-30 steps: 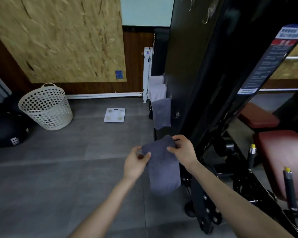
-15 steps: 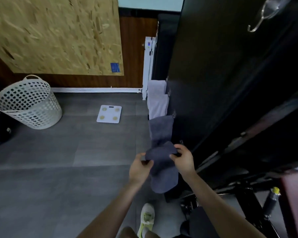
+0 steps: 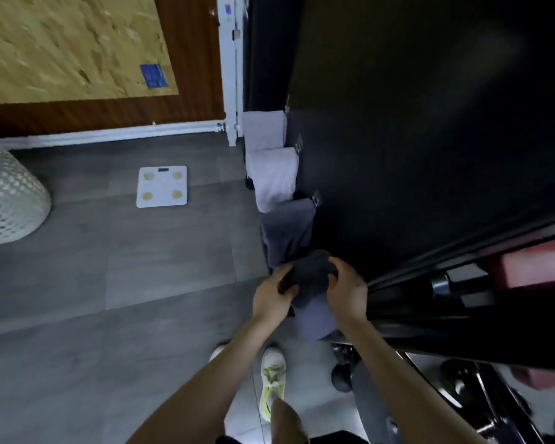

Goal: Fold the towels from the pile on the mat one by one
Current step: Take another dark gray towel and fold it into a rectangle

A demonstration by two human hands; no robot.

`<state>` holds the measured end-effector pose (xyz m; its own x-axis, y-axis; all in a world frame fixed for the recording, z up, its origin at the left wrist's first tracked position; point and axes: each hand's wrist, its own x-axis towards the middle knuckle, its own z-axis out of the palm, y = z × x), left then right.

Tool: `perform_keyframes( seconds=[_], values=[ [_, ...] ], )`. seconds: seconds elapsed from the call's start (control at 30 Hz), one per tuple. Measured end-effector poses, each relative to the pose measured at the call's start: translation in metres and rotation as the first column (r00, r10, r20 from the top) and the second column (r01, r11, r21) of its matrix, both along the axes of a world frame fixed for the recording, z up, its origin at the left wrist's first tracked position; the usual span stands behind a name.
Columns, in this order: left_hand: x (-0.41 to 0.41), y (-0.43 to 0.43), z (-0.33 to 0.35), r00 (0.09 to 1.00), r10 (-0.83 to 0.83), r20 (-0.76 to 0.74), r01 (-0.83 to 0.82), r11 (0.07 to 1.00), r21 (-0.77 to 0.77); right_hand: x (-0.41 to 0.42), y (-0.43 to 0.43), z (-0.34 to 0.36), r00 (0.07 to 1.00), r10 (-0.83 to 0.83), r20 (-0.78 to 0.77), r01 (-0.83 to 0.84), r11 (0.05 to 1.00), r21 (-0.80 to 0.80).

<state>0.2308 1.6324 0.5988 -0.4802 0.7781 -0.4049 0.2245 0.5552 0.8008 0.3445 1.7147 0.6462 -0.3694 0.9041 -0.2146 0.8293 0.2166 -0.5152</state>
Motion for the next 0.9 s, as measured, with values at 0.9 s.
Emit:
perform_keyframes(
  seconds=[0.9],
  values=[
    [-0.033, 0.059, -0.030, 0.752, -0.425, -0.504, 0.520, 0.852, 0.059, -0.027, -0.024, -0.042, 0.940, -0.342, -0.011, 0.339, 0.934, -0.110]
  ],
)
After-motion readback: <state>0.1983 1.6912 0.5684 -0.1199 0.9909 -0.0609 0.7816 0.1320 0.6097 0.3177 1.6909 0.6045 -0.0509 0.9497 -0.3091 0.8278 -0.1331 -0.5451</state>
